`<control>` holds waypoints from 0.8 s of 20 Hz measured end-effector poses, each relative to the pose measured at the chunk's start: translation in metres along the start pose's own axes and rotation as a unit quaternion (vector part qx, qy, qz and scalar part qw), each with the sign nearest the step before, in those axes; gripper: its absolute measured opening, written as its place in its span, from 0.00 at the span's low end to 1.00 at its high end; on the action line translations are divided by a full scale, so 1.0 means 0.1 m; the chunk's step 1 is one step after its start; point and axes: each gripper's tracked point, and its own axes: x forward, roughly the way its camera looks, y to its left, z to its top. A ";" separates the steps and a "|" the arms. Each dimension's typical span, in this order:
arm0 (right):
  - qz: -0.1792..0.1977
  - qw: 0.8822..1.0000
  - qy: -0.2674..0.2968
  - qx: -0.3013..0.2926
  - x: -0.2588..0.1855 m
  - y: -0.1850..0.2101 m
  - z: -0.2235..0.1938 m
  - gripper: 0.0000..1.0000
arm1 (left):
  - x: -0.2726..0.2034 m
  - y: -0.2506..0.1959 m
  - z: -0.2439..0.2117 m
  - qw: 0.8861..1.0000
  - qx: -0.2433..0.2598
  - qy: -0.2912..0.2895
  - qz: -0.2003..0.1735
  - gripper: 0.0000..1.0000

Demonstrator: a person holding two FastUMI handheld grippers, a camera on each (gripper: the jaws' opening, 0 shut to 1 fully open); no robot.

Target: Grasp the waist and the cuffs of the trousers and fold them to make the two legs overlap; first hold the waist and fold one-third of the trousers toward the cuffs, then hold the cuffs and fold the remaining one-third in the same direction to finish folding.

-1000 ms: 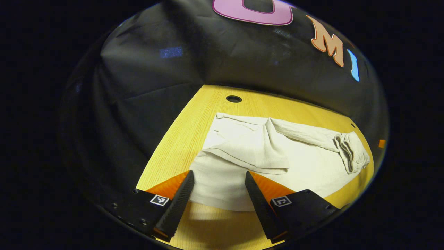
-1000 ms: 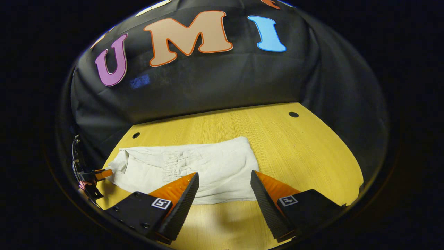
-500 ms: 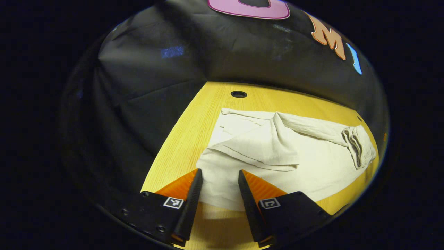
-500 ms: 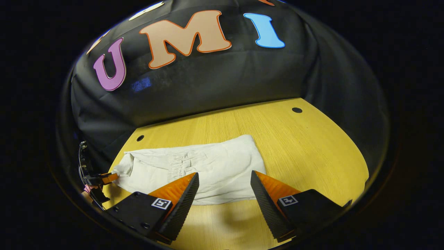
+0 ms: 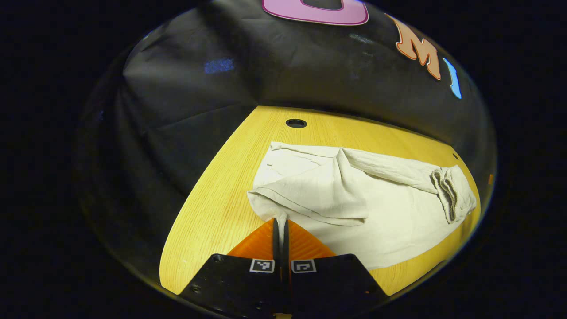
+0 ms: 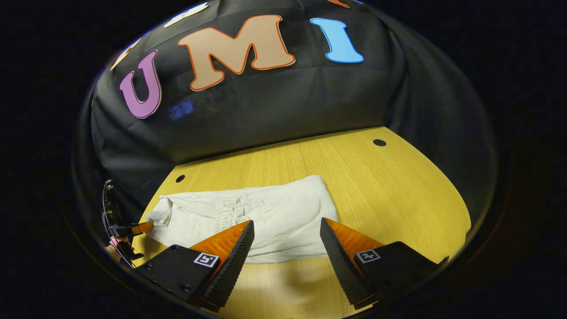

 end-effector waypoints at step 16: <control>0.022 1.000 -0.016 0.005 -0.17 -0.15 0.15 0.96 | -0.54 -1.83 0.83 0.979 -0.060 -0.089 -0.170 0.00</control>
